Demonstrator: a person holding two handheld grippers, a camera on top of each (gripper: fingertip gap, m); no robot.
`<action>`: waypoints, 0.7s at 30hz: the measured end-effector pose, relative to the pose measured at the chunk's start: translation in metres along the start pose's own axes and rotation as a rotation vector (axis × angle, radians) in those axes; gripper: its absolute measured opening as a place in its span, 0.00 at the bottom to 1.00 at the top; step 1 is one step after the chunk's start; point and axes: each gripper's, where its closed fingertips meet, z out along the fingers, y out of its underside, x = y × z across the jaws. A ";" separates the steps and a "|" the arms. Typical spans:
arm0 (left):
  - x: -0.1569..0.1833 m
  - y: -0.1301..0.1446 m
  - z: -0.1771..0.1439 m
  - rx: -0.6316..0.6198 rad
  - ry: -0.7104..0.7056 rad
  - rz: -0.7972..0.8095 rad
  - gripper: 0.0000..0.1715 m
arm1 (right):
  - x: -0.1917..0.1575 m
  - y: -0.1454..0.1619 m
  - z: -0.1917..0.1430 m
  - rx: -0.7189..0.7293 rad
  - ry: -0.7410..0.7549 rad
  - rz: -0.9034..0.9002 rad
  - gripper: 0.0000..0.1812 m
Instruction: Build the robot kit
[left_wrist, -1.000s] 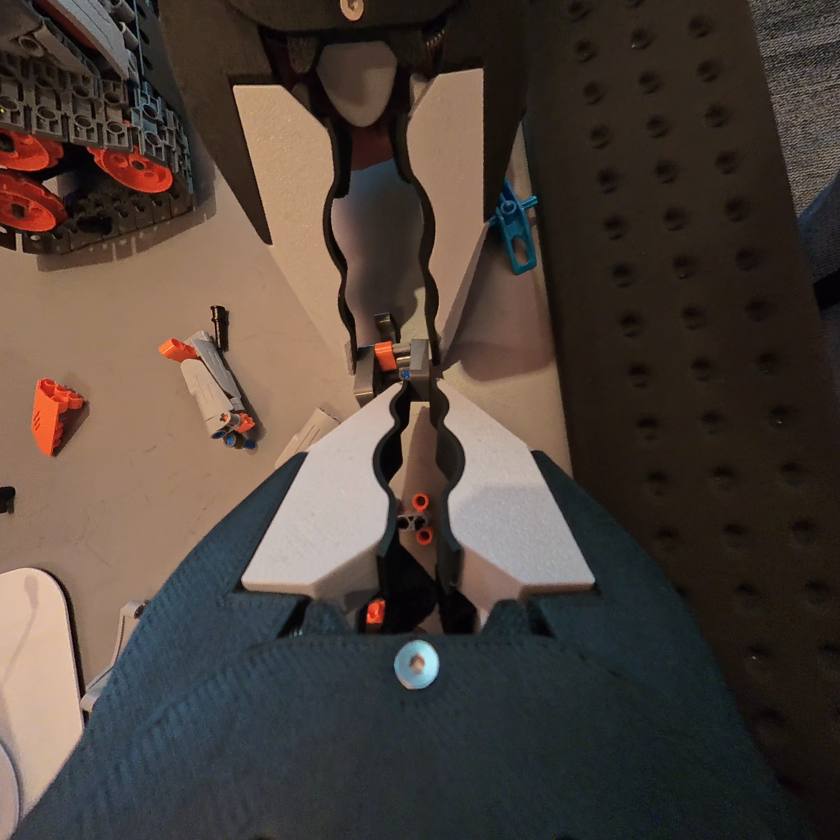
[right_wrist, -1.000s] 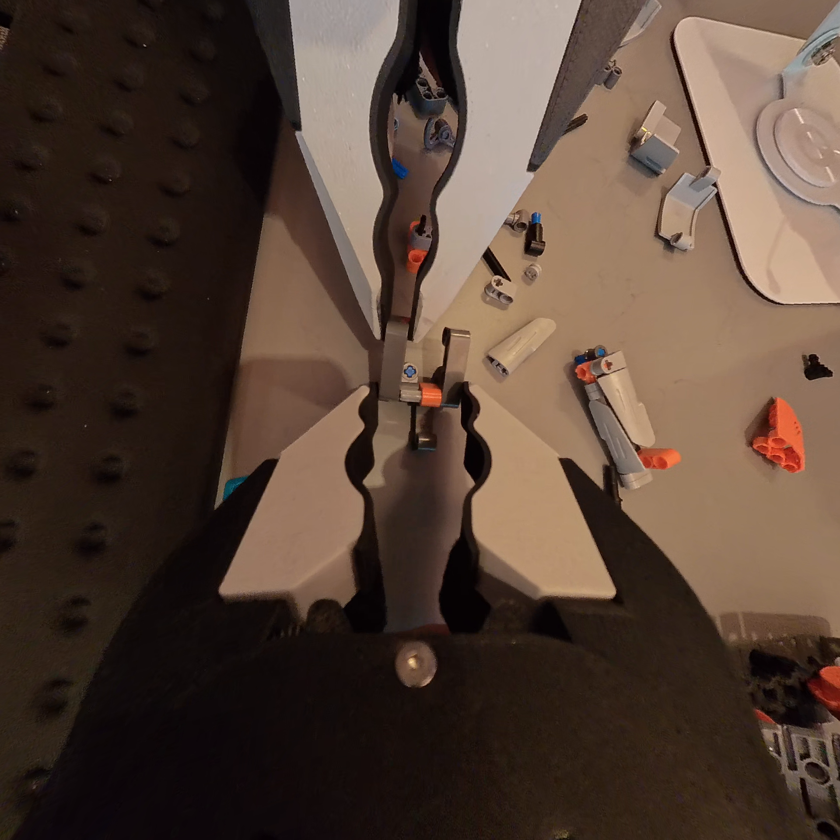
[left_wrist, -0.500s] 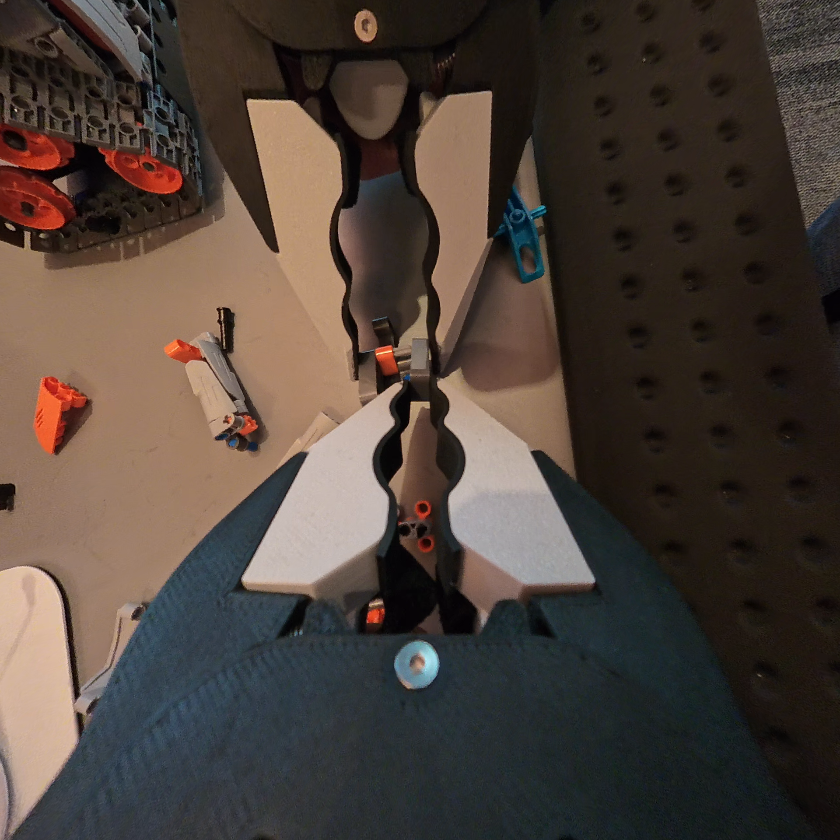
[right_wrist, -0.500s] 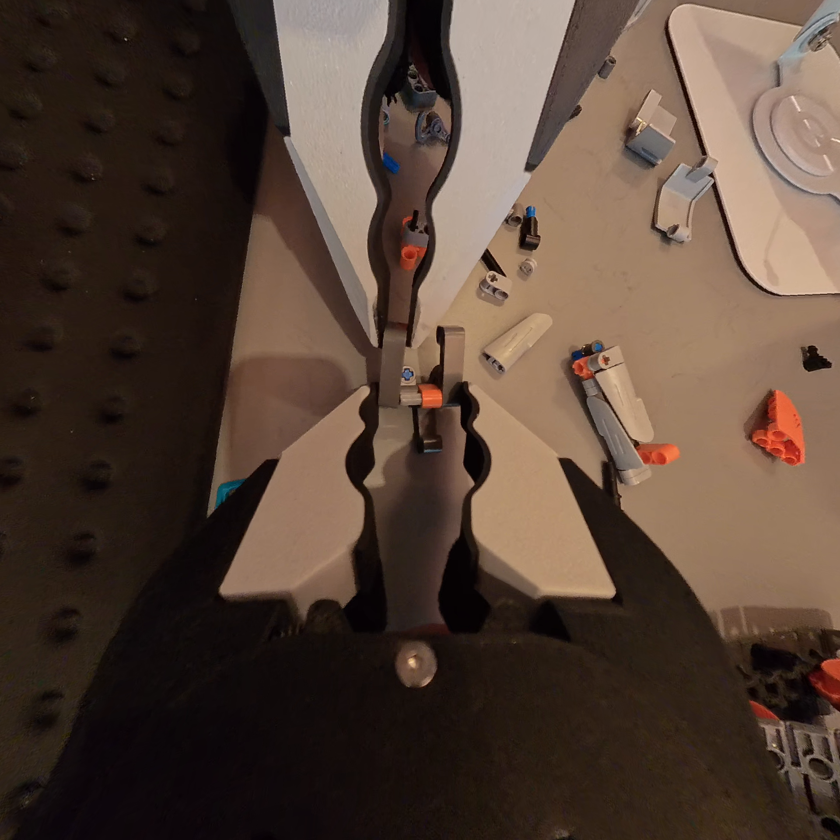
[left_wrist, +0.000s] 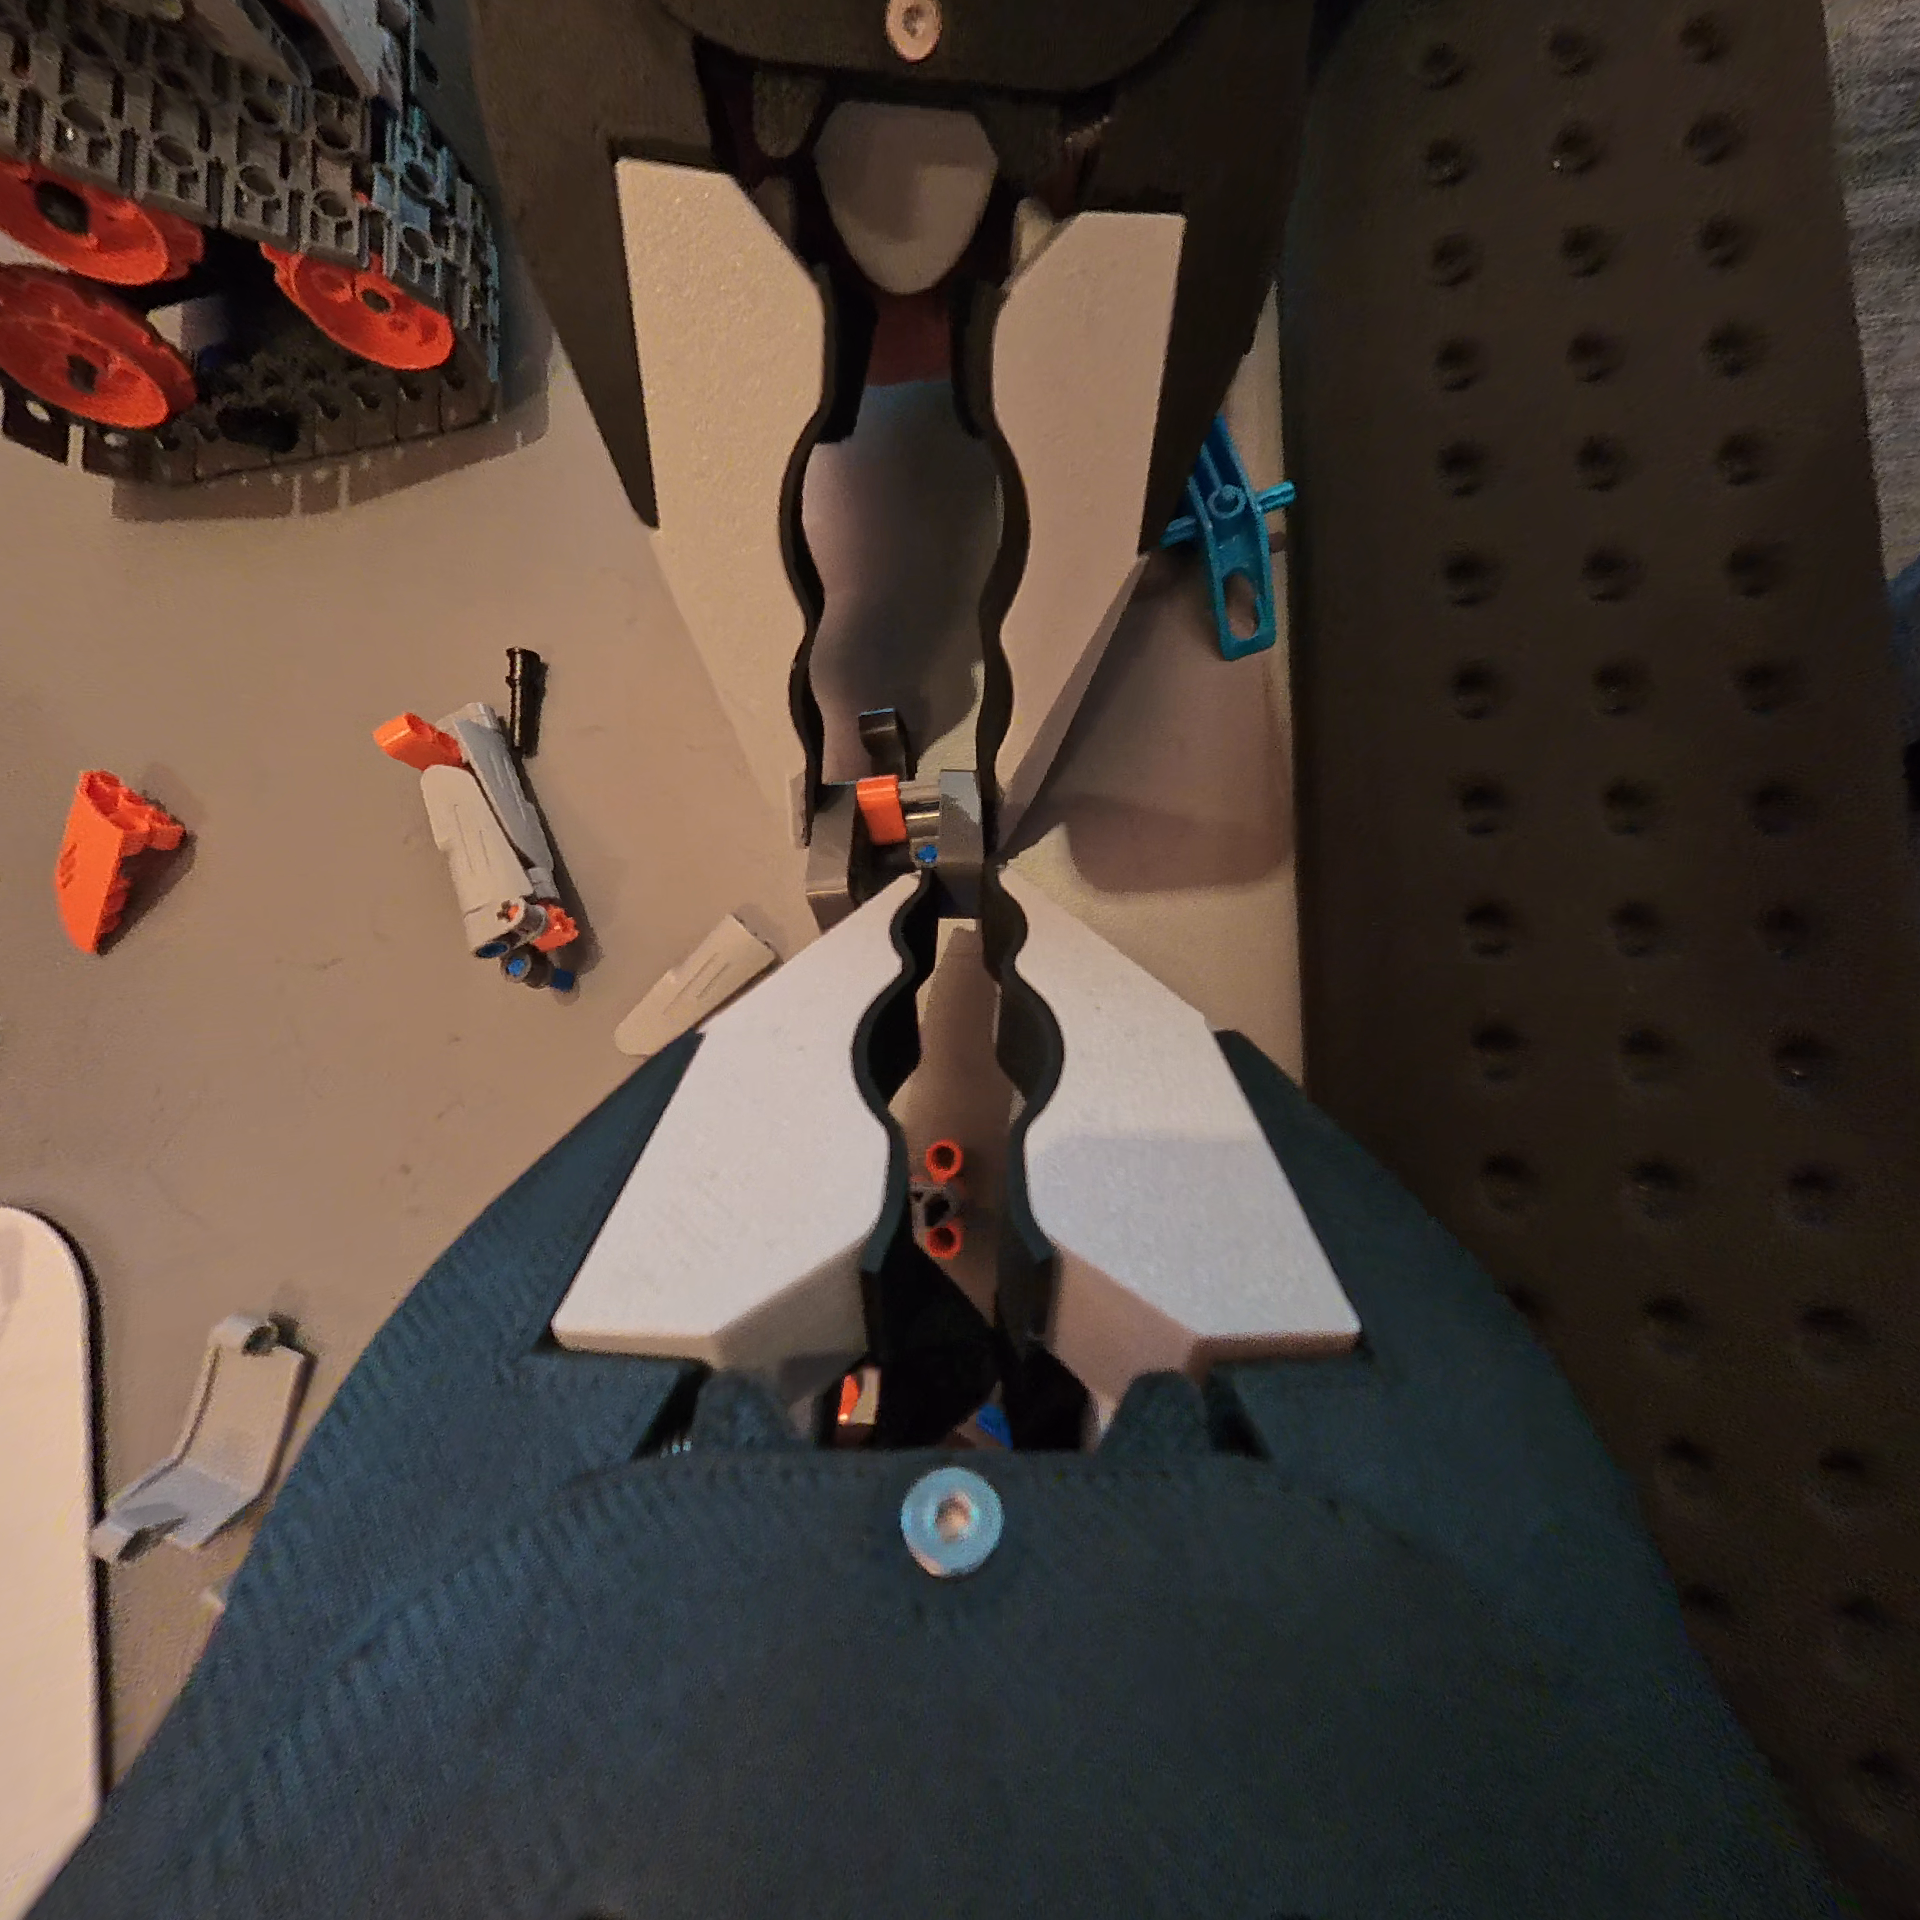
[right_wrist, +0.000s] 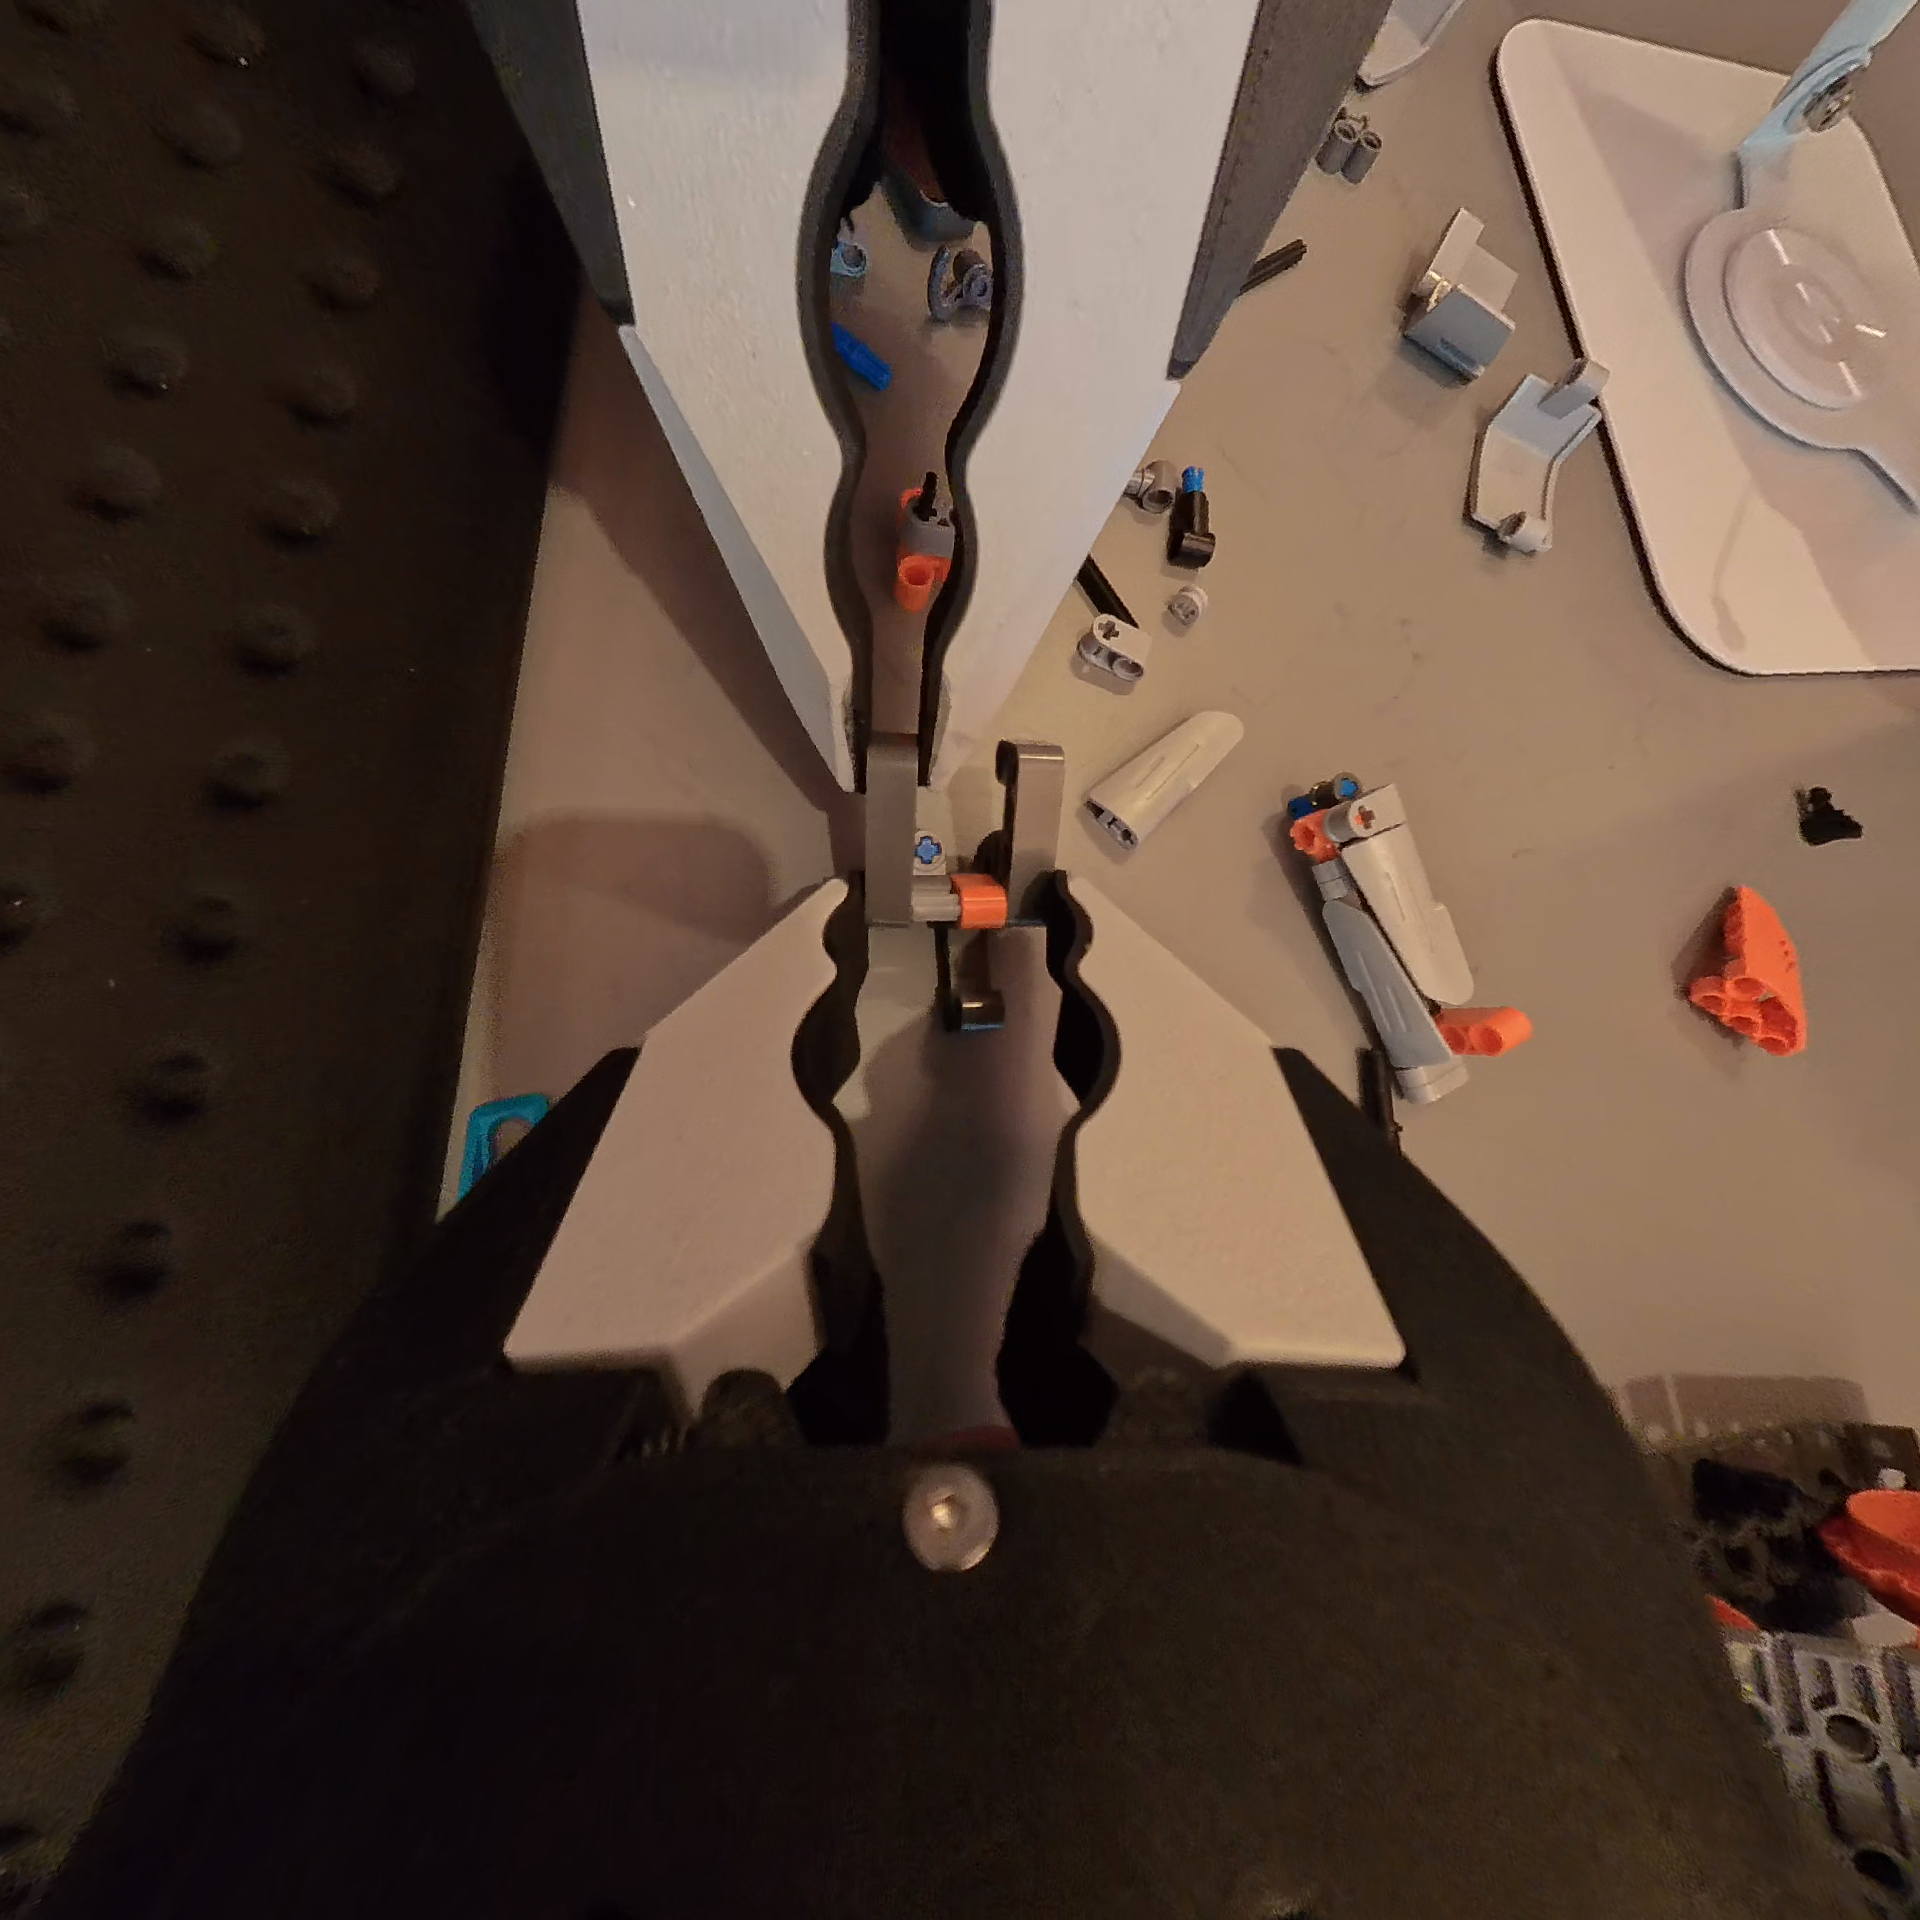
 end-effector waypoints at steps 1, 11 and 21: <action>0.000 0.000 0.000 0.003 -0.002 -0.020 0.04 | 0.000 0.000 0.000 -0.002 0.008 -0.013 0.18; -0.001 0.002 0.000 0.077 -0.026 -0.233 0.03 | 0.003 -0.001 0.000 -0.011 0.046 -0.025 0.17; -0.004 0.002 0.002 0.060 -0.081 -0.085 0.03 | 0.002 0.000 0.000 0.004 0.005 0.001 0.13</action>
